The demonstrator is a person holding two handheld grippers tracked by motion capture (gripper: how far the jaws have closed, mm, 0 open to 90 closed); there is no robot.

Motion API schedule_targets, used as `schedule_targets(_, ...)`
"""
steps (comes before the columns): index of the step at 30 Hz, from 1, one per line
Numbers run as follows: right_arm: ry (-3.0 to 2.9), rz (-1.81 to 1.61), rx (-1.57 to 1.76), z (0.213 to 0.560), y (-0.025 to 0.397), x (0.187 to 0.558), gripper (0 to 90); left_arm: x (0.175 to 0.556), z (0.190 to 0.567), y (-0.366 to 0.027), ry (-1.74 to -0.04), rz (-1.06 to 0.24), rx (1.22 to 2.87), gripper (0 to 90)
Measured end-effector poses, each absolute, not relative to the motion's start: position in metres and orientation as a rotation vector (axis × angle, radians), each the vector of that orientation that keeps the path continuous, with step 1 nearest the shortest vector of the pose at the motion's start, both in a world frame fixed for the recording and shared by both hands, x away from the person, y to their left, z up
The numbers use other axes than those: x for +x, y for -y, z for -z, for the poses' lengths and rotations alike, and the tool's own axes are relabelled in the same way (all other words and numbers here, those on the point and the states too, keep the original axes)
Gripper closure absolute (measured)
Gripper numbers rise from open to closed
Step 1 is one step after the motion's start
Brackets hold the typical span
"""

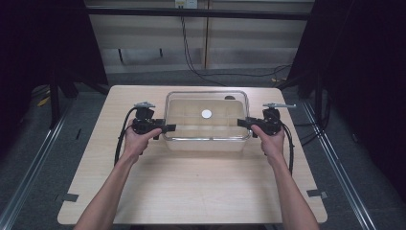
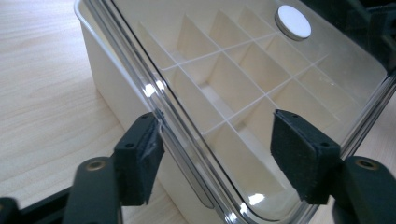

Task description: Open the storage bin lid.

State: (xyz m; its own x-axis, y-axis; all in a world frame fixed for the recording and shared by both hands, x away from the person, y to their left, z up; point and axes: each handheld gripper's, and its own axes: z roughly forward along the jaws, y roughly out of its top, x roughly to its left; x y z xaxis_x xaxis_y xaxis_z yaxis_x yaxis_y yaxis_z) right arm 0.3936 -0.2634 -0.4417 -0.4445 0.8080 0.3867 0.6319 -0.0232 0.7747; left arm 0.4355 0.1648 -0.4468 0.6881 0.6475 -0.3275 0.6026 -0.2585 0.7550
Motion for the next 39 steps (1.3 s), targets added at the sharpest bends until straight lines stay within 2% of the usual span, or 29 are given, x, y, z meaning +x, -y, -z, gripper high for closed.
schedule_targets(9,-2.068,-1.477,1.509,0.443,0.263,0.390,44.3,0.431,0.440,-0.163,-0.931,-0.120,1.955,40.8)
schedule_targets(16,-2.038,-1.471,1.552,0.439,0.264,0.389,48.0,0.429,0.439,-0.163,-0.929,-0.131,1.931,44.0)
schedule_targets(21,-2.018,-1.455,1.599,0.437,0.267,0.387,49.4,0.425,0.435,-0.162,-0.911,-0.154,1.920,50.4)
schedule_targets(28,-2.073,-1.382,1.568,0.437,0.262,0.382,46.3,0.423,0.434,-0.164,-0.906,-0.143,1.890,53.4)
schedule_targets(39,-2.031,-1.443,1.545,0.437,0.263,0.374,52.5,0.417,0.435,-0.165,-0.894,-0.144,1.881,55.7)
